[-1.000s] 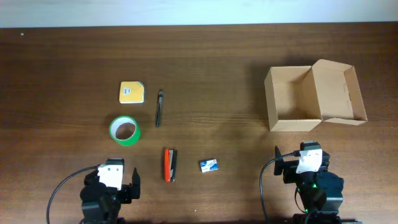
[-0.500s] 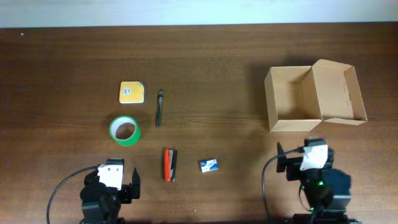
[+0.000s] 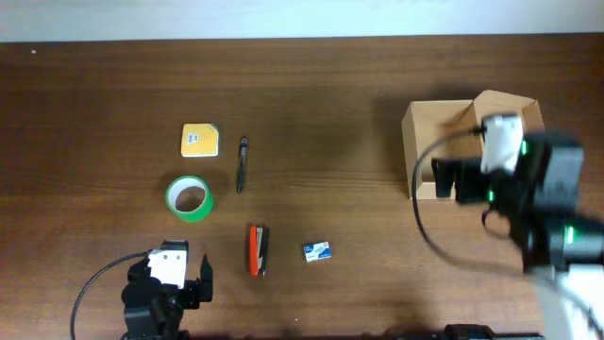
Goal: Pack container
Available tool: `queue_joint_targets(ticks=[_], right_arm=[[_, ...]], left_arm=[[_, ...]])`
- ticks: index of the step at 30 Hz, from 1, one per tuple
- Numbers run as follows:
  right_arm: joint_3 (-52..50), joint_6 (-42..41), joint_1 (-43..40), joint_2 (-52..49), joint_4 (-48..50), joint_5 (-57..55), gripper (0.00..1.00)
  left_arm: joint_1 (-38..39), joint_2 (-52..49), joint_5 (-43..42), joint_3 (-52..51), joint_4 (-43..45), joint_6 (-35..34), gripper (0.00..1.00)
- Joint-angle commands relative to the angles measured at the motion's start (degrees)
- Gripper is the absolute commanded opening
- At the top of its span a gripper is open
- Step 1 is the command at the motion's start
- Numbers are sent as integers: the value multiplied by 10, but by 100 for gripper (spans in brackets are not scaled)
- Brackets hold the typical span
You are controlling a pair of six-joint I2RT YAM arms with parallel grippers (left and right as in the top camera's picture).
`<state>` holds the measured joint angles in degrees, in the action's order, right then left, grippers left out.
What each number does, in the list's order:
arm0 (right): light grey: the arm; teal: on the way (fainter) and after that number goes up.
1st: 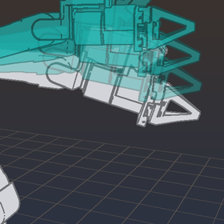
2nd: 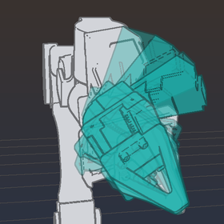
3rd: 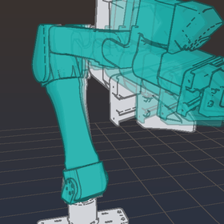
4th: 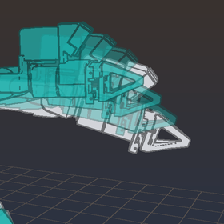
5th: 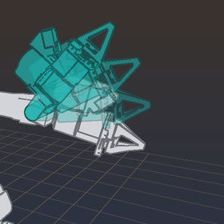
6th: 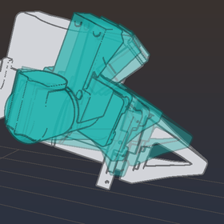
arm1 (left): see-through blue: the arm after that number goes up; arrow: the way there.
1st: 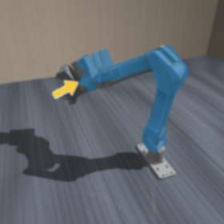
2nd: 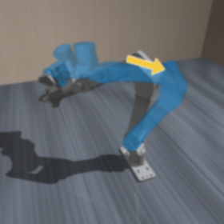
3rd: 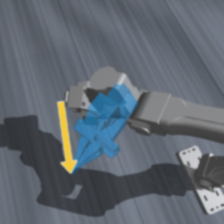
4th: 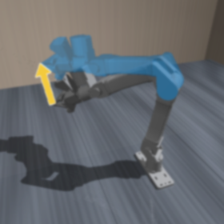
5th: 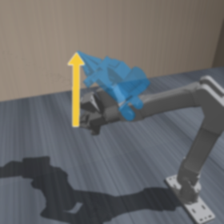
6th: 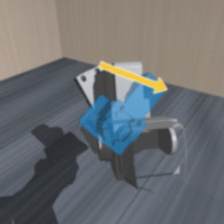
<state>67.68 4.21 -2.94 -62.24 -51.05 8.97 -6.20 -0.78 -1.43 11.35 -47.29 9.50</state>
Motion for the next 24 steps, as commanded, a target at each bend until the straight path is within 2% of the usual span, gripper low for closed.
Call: queue_joint_targets(ticks=[1, 5, 10, 24], right_arm=[[86, -14, 3, -96, -26, 10, 99], [148, -23, 3, -198, -34, 14, 99], [169, -35, 10, -288, -32, 18, 99], [169, -32, 44, -416, -21, -12, 99]], left_arm=[[-3, 5, 2, -4, 2, 11, 100], [-3, 5, 2, -4, 2, 11, 100], [-3, 5, 2, -4, 2, 11, 100], [-3, 5, 2, -4, 2, 11, 100]])
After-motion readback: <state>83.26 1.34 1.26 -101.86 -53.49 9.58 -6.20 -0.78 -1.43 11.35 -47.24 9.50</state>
